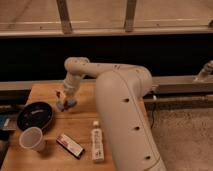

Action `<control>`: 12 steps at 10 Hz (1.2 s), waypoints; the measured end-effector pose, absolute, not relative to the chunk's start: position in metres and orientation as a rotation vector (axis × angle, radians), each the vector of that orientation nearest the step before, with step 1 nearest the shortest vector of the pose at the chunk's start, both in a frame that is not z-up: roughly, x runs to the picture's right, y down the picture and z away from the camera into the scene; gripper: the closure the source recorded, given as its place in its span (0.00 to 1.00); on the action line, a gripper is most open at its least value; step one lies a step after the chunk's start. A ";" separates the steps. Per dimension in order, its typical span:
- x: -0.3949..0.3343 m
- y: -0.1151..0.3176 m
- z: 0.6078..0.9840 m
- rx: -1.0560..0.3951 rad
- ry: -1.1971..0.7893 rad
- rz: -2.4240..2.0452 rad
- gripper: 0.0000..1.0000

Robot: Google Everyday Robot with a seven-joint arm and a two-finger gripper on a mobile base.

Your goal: Place the pepper on the white sponge

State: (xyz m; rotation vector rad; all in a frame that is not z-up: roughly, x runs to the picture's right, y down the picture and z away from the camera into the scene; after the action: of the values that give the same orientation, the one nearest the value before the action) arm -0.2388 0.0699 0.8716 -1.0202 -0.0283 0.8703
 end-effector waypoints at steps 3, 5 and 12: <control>-0.248 0.068 0.889 -1.052 -0.024 0.869 1.00; -0.251 0.068 0.898 -1.078 -0.025 0.873 0.98; -0.221 0.063 0.906 -1.114 -0.054 0.935 0.58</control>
State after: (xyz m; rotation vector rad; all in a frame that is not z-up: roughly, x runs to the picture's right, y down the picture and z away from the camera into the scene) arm -0.2212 0.0631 0.9057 -1.1143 -0.0539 0.9350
